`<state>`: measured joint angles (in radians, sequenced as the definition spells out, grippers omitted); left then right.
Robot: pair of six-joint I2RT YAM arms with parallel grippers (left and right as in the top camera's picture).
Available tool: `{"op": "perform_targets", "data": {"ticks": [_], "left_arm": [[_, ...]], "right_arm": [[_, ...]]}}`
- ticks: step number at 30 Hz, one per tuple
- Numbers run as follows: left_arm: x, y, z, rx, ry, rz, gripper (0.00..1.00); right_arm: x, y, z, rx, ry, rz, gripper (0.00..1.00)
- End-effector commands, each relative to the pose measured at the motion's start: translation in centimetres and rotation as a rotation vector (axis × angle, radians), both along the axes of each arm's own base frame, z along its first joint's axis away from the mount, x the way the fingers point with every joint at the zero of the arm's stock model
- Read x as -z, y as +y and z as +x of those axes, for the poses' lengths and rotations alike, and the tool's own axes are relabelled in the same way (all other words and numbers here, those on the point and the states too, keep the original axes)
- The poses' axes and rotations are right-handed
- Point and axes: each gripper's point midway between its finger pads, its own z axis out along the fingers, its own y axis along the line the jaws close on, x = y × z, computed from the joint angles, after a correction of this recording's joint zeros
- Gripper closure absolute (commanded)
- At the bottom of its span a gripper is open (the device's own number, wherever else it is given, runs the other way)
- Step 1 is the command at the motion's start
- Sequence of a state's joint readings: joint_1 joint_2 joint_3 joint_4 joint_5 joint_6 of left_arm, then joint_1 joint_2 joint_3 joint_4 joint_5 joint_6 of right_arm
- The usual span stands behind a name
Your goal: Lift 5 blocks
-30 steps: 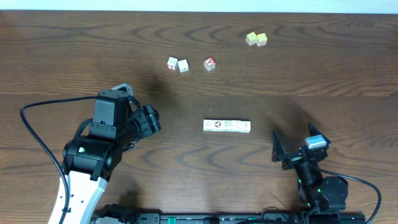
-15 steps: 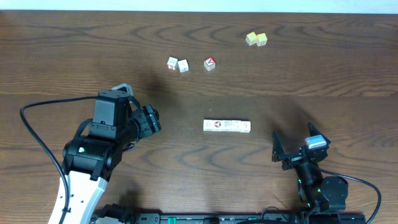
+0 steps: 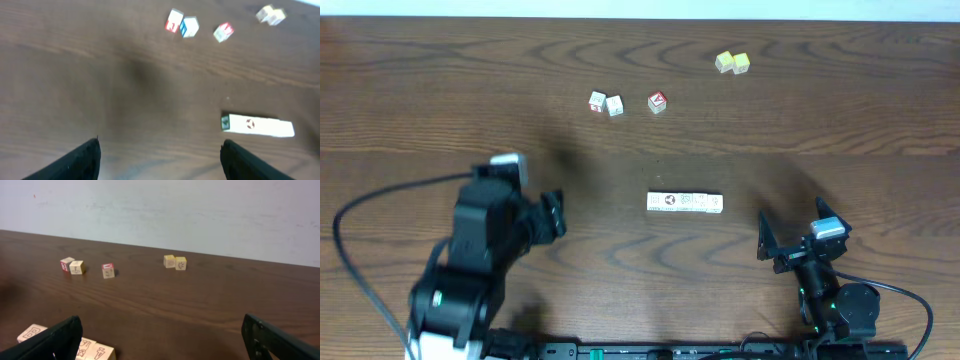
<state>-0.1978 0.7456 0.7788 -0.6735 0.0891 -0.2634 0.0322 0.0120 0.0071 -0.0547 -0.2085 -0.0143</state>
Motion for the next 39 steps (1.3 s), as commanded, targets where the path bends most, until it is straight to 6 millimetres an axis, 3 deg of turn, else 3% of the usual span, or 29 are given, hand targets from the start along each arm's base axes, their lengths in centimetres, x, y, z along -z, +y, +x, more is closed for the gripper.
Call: {"op": "perform_targets", "data": {"ticks": [1, 12, 19, 27, 39], "left_arm": [[0.7, 0.3, -1.7, 0.132, -0.14, 0.094, 0.23], [1.2, 2.0, -3.9, 0.091, -0.469, 0.144, 0.23], [3.4, 2.2, -2.4, 0.078, -0.544, 0.162, 0.23], [3.2, 2.2, -1.1, 0.065, -0.64, 0.164, 0.23], [5.4, 2.3, -0.4, 0.058, -0.64, 0.167, 0.23]], "right_arm": [[0.0, -0.4, 0.0, 0.017, -0.004, -0.017, 0.01], [0.0, -0.4, 0.0, 0.017, -0.004, -0.017, 0.01], [0.0, -0.4, 0.0, 0.017, -0.004, -0.017, 0.01], [0.0, -0.4, 0.0, 0.017, -0.004, -0.017, 0.01], [0.0, -0.4, 0.0, 0.017, -0.004, -0.017, 0.01]]}}
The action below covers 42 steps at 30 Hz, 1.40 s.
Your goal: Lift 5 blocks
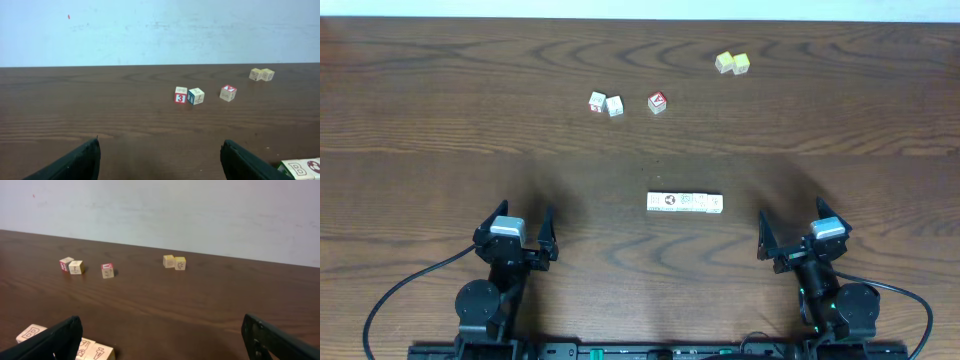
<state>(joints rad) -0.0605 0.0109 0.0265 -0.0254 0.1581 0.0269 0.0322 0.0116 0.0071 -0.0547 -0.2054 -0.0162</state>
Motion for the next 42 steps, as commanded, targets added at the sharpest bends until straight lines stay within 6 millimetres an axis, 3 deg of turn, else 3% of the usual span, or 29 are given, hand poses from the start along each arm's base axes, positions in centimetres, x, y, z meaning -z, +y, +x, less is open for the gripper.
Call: {"op": "perform_targets", "data": {"ticks": [1, 31, 38, 42], "left_arm": [[1.7, 0.2, 0.0, -0.006, 0.043, 0.013, 0.23], [1.7, 0.3, 0.0, -0.016, 0.046, 0.014, 0.23], [1.7, 0.3, 0.0, -0.016, 0.046, 0.014, 0.23], [1.7, 0.3, 0.0, -0.016, 0.046, 0.014, 0.23]], "right_arm": [[0.1, -0.3, 0.0, 0.014, -0.003, -0.015, 0.01], [0.0, -0.3, 0.0, 0.014, -0.004, -0.015, 0.01], [0.4, -3.5, 0.4, 0.192, 0.019, 0.014, 0.01], [0.5, -4.1, 0.4, 0.226, 0.025, 0.036, 0.01]]}}
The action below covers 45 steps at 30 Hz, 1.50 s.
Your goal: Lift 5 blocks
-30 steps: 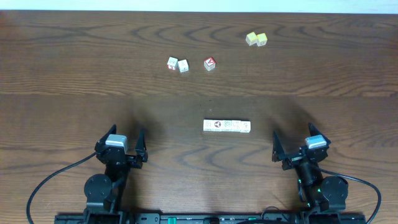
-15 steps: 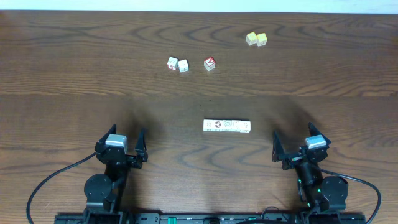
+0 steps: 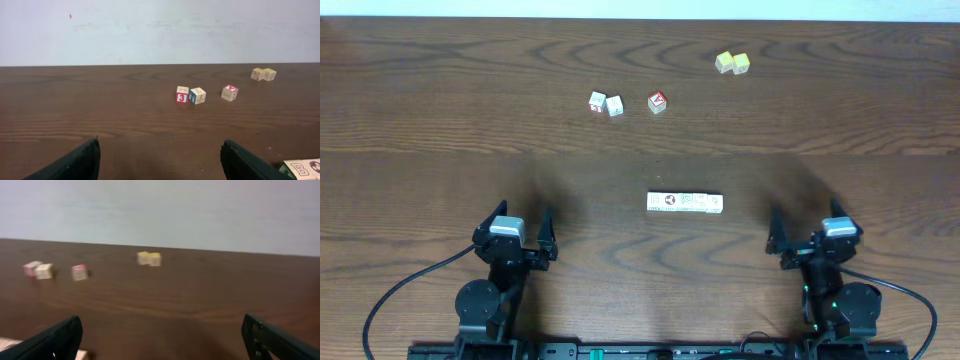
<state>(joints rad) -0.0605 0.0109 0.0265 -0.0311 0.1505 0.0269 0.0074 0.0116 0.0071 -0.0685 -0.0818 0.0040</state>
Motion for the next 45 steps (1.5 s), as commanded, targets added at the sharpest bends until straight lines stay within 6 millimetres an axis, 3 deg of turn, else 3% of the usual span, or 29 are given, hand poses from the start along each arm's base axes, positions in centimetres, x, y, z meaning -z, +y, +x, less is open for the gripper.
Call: {"op": "perform_targets", "data": {"ticks": [1, 45], "left_arm": [[1.59, 0.2, 0.0, -0.008, 0.041, 0.013, 0.23], [1.59, 0.2, 0.0, -0.008, 0.041, 0.013, 0.23]], "right_arm": [[0.17, -1.43, 0.02, 0.081, 0.007, 0.028, 0.01], [0.09, -1.55, 0.03, 0.087, 0.003, 0.019, 0.01]]}}
